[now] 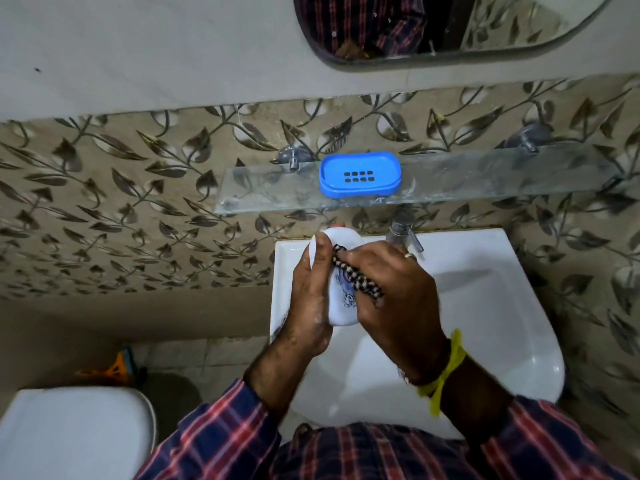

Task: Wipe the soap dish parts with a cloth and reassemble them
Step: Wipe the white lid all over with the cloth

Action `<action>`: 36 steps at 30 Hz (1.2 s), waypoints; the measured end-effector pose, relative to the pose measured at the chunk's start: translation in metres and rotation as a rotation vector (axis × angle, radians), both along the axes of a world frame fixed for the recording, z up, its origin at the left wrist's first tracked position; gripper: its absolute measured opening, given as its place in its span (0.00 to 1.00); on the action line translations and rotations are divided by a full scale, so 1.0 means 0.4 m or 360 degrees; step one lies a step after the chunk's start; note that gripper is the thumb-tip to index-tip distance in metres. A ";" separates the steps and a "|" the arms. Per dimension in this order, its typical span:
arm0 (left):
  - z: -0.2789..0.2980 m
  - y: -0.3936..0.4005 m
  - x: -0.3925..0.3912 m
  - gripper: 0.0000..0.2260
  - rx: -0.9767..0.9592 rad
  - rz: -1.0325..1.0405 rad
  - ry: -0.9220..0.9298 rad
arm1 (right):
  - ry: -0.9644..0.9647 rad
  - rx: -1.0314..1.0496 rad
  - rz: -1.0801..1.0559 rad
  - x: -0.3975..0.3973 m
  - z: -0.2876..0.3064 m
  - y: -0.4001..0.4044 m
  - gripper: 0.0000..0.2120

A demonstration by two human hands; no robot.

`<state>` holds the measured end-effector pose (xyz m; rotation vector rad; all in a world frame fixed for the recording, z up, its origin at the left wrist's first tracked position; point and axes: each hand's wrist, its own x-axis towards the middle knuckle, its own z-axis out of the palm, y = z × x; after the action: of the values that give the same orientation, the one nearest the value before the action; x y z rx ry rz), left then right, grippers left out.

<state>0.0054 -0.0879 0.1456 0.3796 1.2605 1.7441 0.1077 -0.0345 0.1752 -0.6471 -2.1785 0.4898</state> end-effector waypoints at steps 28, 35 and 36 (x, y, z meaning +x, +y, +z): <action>-0.054 -0.058 0.013 0.33 -0.0065 -0.0103 0.0681 | 0.0680 -0.1948 -0.0520 0.193 -0.157 0.099 0.09; -0.067 -0.052 0.027 0.29 -0.0031 -0.0004 0.0647 | 0.0722 -0.2051 -0.0495 0.251 -0.164 0.141 0.05; -0.066 -0.050 0.029 0.30 -0.0030 0.0006 0.0643 | 0.0714 -0.2059 -0.0495 0.253 -0.164 0.146 0.05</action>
<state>0.0169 -0.1077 0.1191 0.7467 1.5578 1.7094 0.2089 0.0241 0.1097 -1.3288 -1.0927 1.6923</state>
